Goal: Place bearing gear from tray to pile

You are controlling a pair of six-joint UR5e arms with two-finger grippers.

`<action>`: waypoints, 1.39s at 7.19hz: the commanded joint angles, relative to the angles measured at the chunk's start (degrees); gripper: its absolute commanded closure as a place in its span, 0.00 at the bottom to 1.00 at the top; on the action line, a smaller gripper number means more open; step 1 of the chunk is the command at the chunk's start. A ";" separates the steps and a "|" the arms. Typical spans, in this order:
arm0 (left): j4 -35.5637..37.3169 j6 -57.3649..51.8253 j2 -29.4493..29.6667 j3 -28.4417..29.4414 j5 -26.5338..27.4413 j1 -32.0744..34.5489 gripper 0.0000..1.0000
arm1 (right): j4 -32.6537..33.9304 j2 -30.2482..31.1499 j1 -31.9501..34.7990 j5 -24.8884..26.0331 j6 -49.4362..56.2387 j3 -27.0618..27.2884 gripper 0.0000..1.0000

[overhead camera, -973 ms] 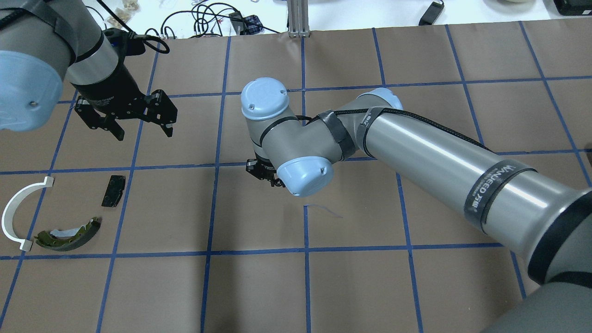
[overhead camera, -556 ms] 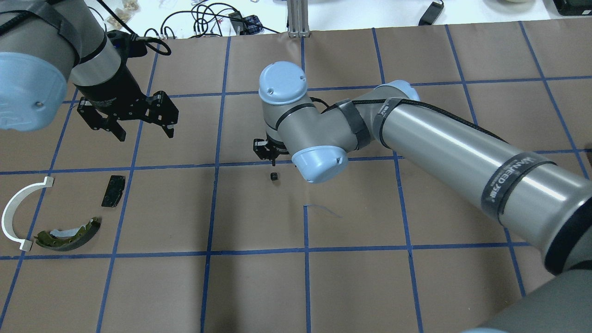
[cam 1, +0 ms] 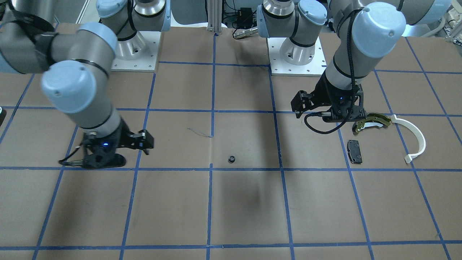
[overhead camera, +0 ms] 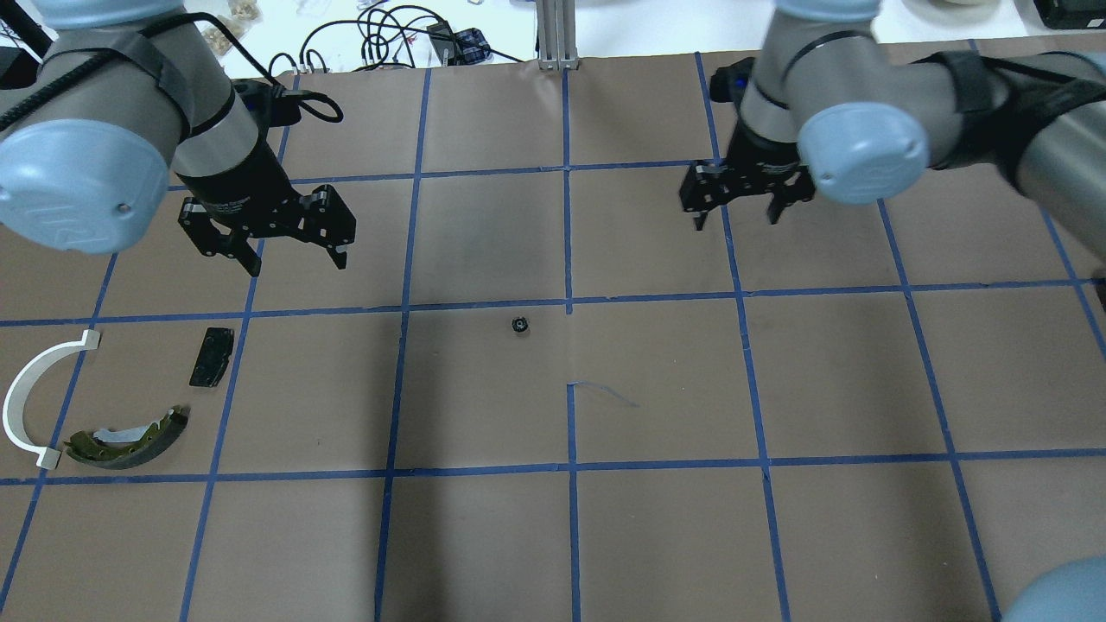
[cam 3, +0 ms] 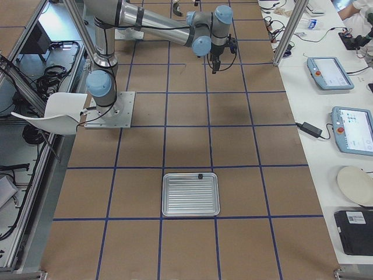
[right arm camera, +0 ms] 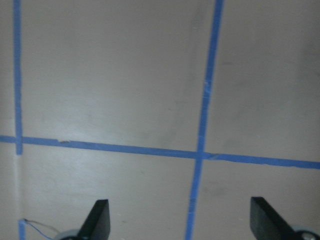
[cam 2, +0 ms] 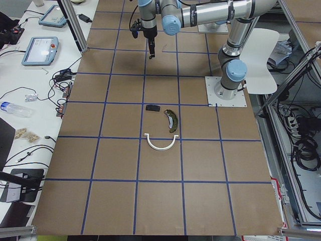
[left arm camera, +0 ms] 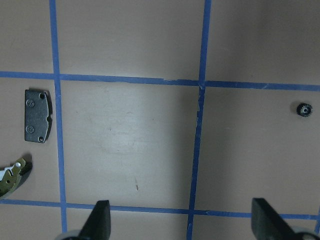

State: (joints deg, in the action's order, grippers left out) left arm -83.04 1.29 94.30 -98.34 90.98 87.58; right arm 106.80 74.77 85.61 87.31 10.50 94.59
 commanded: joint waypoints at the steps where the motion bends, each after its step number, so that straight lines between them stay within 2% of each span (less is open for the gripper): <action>1: 7.58 5.46 5.52 -0.54 -0.54 6.43 0.00 | -3.08 0.74 -19.86 2.85 29.85 0.06 0.00; 2: 11.28 9.05 8.33 -0.62 -2.11 9.07 0.00 | -3.43 0.82 -26.13 3.73 40.45 -0.02 0.00; 3: 15.06 9.87 11.06 -0.63 -2.39 11.71 0.00 | -2.39 0.47 -31.24 6.00 57.35 0.06 0.00; 4: 16.49 12.05 13.43 -0.63 -2.39 13.91 0.00 | -2.21 -0.58 -36.25 5.94 65.96 0.06 0.00; 5: 19.46 12.42 15.89 -0.80 -2.39 15.50 0.00 | -1.94 -2.33 -40.13 6.11 69.70 -0.11 0.00; 6: 21.06 12.42 18.01 -0.80 -2.39 16.03 0.01 | 0.76 -4.43 -41.21 9.59 76.70 -0.29 0.00; 7: 22.29 12.42 19.68 -0.80 -2.39 16.56 0.02 | 8.87 -6.80 -42.00 10.41 77.38 -0.29 0.00; 8: 23.96 12.51 21.26 -0.80 -2.39 17.52 0.02 | 14.79 -9.87 -43.14 9.55 81.65 -0.11 0.00; 9: 25.80 12.34 22.85 -0.80 -2.39 18.49 0.02 | 15.28 -12.95 -44.29 9.02 89.53 -0.89 0.00; 10: 25.91 12.42 23.64 -0.80 -2.30 18.94 0.07 | 18.07 -14.46 -44.82 8.93 94.48 -1.16 0.00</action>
State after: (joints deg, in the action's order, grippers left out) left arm -58.08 13.69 116.54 -99.14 88.61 105.71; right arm 121.57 62.94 41.77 96.51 98.03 93.87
